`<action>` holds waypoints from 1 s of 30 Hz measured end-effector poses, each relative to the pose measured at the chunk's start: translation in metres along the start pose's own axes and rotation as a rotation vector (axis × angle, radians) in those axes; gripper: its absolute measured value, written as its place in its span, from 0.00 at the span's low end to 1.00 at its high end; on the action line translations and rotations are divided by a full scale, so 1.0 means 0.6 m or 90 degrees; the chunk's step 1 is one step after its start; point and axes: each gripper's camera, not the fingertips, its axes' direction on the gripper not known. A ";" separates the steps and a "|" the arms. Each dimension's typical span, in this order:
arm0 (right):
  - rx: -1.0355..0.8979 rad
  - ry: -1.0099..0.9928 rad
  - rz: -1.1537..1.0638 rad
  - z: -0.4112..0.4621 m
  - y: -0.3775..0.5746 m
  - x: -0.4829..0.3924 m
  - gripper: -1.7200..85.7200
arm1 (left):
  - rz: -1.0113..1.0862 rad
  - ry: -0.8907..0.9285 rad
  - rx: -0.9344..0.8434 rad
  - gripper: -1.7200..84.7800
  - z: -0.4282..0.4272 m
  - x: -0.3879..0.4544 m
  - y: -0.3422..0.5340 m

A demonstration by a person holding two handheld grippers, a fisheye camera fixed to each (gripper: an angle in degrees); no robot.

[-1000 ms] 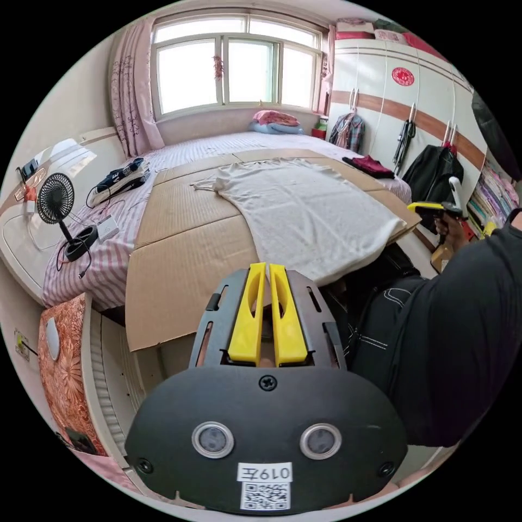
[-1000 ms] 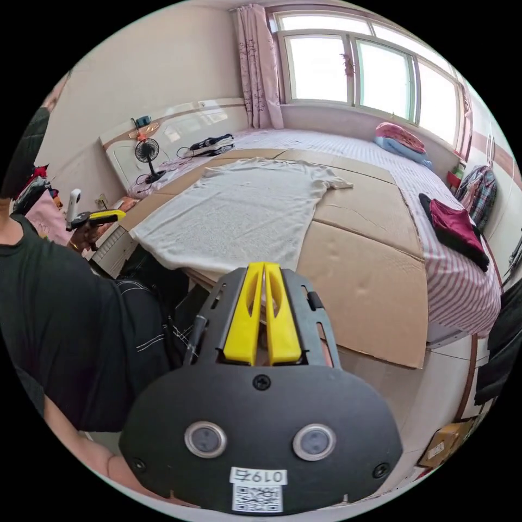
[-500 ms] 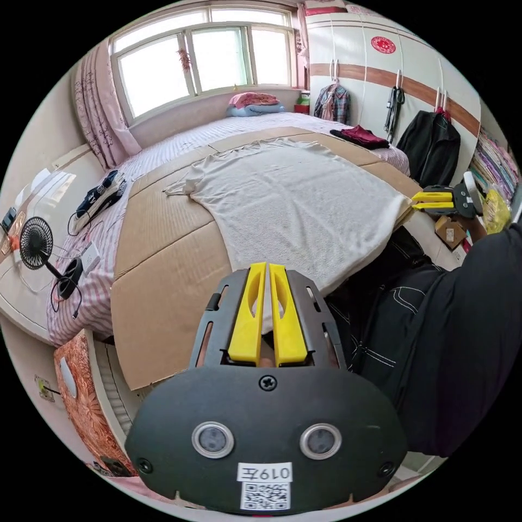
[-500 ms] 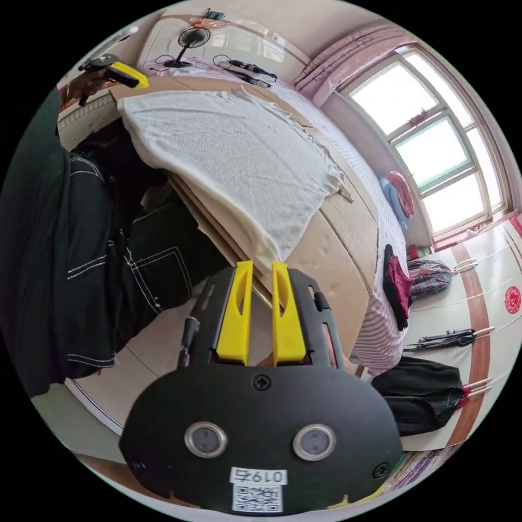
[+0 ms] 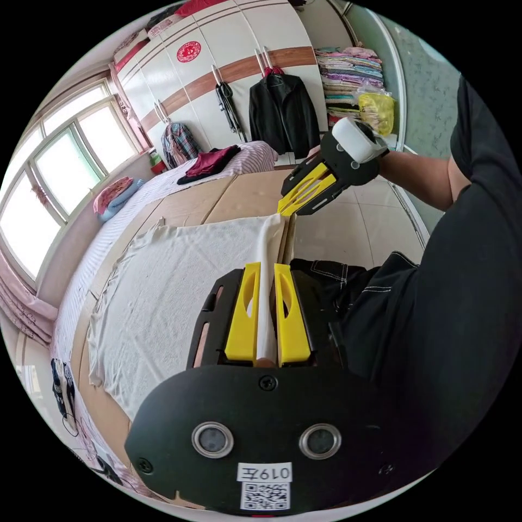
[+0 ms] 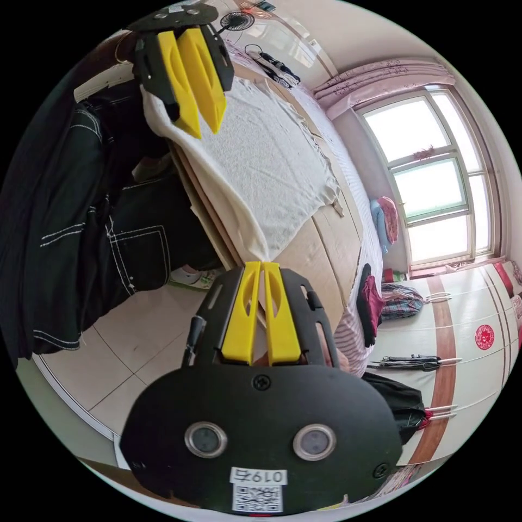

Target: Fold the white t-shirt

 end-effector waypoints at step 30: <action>0.127 -0.315 0.352 0.020 0.203 0.210 0.01 | -0.117 0.114 0.005 0.04 0.154 -0.034 -0.143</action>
